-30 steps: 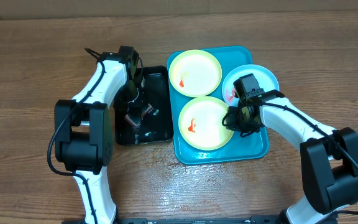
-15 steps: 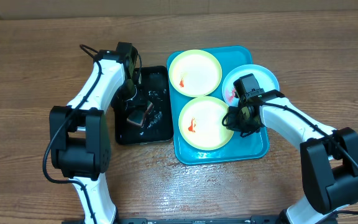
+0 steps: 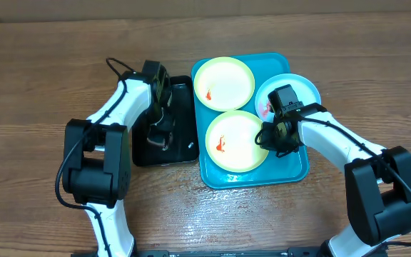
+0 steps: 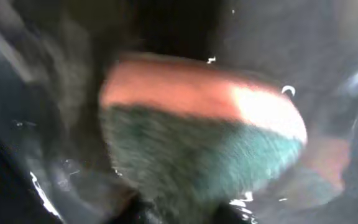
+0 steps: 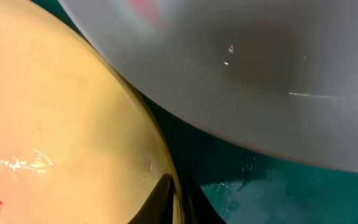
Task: Clean dirty plates on tray and stack at the side
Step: 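Lift the sponge with the left gripper and carry it toward the teal tray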
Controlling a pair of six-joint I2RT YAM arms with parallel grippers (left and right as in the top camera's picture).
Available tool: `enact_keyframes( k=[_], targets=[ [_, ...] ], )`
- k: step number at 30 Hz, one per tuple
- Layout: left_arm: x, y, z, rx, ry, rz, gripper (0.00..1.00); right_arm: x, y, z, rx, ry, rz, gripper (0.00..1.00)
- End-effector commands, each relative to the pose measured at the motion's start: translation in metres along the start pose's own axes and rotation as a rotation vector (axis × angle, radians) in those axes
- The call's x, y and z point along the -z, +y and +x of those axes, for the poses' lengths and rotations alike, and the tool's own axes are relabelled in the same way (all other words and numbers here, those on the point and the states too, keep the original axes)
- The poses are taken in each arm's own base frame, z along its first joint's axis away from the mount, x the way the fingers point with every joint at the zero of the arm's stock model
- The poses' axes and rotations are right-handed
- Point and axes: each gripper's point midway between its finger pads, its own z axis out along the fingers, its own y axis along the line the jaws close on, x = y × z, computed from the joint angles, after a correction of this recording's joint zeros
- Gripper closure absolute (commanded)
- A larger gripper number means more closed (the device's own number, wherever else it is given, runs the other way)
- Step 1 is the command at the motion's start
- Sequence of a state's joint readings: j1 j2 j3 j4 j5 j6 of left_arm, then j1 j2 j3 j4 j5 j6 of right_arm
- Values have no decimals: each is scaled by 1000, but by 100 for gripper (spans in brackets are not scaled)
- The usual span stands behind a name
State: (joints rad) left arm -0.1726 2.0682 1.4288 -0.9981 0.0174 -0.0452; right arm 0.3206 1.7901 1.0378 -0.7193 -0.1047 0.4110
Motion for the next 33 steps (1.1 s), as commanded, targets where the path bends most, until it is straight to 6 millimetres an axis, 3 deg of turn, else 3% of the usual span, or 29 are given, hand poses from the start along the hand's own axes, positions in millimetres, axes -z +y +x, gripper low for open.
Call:
enact_keyframes(
  k=[1,5,7,9,10,12,18,19,21,22,29,33],
  targets=[
    [9,-2,6,6,5,0,96,-2,-14,-3,-8,-17,68,92],
    [26,-2,0,59,-1,1,95,-2,-14,-3,-8,-17,67,91],
    [37,-3,-6,88,-15,3,79,-2,-14,-3,-8,-17,68,91],
    [50,-4,-13,117,-34,12,75,-2,-14,-2,-8,-16,68,91],
    [56,-8,-17,123,-44,30,76,-2,-14,-2,-8,-16,68,91],
    [67,-17,-23,119,-62,85,96,-2,-14,-3,-8,-16,68,91],
    [89,-30,-27,91,-79,94,96,-2,-14,-3,-8,-16,68,90],
    [88,-28,-26,88,-74,74,92,-2,-14,-3,-8,-16,68,90],
    [85,-21,-20,86,-54,23,67,-2,-14,-2,-8,-16,68,90],
    [83,-17,-17,87,-44,1,62,-2,-14,-2,-8,-15,68,90],
    [42,-6,8,127,40,-51,58,-2,-14,-2,-8,-13,69,88],
    [16,-5,19,141,56,-55,63,-2,-14,-2,-8,-14,69,87]
  ],
)
